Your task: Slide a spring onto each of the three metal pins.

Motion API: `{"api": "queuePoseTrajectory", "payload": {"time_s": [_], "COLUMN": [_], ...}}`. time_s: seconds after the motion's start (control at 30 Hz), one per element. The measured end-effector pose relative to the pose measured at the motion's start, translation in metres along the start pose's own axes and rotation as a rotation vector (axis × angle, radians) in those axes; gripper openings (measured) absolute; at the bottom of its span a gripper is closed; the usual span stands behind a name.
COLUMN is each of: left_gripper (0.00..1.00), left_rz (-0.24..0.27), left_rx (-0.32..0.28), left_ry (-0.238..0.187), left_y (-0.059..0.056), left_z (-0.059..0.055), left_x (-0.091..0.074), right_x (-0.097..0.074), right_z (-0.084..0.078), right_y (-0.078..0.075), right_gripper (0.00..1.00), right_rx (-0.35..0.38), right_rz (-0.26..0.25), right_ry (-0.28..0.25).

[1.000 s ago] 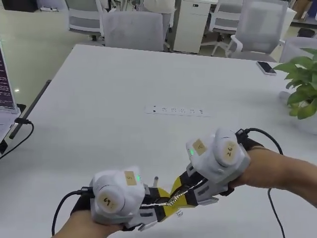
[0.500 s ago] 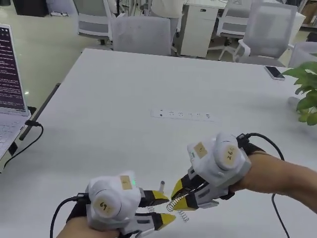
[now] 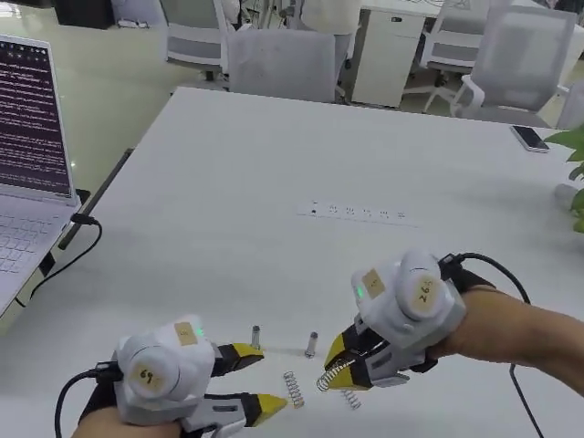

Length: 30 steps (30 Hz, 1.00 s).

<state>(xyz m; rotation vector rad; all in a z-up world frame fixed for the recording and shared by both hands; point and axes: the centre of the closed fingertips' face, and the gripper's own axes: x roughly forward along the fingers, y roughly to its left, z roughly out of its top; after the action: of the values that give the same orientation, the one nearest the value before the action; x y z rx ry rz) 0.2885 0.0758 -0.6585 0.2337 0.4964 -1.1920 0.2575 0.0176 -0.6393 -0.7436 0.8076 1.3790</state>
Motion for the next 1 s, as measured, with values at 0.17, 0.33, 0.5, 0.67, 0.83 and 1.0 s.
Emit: {"api": "queuePoseTrajectory", "payload": {"time_s": [0.17, 0.33, 0.5, 0.67, 0.83, 1.0], "left_gripper": [0.41, 0.46, 0.49, 0.51, 0.52, 0.52], "left_rz": [0.073, 0.14, 0.187, 0.218, 0.245, 0.265], "left_rx": [-0.058, -0.105, -0.137, -0.159, -0.171, -0.18], "left_ry": [0.007, 0.01, 0.017, 0.011, 0.008, 0.001], "left_y": [0.019, 0.035, 0.043, 0.047, 0.054, 0.059], "left_z": [-0.017, -0.033, -0.046, -0.052, -0.056, -0.057], "left_x": [-0.019, -0.037, -0.052, -0.063, -0.072, -0.081], "right_x": [0.009, 0.017, 0.026, 0.035, 0.043, 0.052], "right_z": [0.001, 0.001, 0.002, 0.004, 0.008, 0.013], "right_y": [-0.005, -0.012, -0.023, -0.035, -0.042, -0.053], "right_gripper": [0.08, 0.08, 0.08, 0.08, 0.08, 0.08], "right_rx": [-0.005, -0.002, 0.006, 0.01, 0.005, 0.002], "right_rz": [0.003, 0.0, -0.01, -0.026, -0.02, -0.018], "right_ry": [0.008, 0.021, 0.029, 0.034, 0.049, 0.052]}}
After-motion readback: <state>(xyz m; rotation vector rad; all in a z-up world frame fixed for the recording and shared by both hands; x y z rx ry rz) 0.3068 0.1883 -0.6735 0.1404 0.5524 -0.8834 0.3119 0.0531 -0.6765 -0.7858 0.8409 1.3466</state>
